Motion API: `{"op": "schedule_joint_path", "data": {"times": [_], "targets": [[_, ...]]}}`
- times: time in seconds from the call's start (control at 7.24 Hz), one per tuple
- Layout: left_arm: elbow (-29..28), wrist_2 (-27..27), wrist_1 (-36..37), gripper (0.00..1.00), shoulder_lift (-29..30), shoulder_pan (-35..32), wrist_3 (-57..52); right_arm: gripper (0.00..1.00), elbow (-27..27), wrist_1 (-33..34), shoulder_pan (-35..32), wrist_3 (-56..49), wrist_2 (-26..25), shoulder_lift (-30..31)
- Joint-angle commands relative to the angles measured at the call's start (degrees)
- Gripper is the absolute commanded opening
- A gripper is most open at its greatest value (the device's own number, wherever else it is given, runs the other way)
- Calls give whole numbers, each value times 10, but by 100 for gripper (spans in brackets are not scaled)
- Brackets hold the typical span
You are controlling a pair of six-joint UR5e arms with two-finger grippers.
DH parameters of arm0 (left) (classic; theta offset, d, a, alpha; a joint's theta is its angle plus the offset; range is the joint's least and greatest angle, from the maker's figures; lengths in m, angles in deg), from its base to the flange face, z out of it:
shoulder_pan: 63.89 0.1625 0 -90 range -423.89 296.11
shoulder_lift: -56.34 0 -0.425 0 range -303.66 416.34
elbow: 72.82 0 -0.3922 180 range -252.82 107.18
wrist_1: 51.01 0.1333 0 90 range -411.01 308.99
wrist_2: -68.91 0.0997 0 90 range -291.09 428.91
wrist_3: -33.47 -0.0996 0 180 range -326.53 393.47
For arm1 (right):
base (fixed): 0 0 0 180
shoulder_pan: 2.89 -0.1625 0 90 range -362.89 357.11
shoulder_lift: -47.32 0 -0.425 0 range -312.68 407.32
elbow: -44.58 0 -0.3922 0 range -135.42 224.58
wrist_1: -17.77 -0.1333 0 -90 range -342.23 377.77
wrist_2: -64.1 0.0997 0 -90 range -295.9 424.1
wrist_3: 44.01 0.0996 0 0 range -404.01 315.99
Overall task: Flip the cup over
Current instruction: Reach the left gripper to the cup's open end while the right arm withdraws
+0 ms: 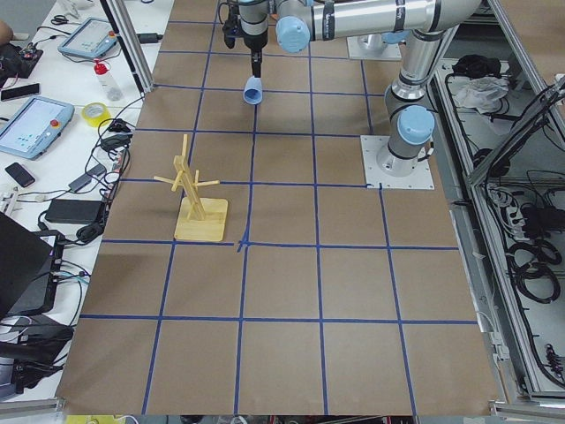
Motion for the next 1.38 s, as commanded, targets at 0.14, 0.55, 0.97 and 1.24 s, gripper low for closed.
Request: {"op": "schedule_joint_path", "data": {"times": [0.14, 0.55, 0.97, 1.24], "targets": [[17, -107, 32, 100, 85, 8, -10, 100, 5, -123, 48, 166, 1, 95], [19, -221, 100, 100, 174, 27, -13, 100, 16, -193, 56, 287, -32, 149], [68, -260, 200, 98, 233, 14, -9, 100, 20, -195, 70, 491, -33, 176], [75, -303, 249, 98, 234, -24, 57, 100, 20, -196, 73, 634, -34, 176]]}}
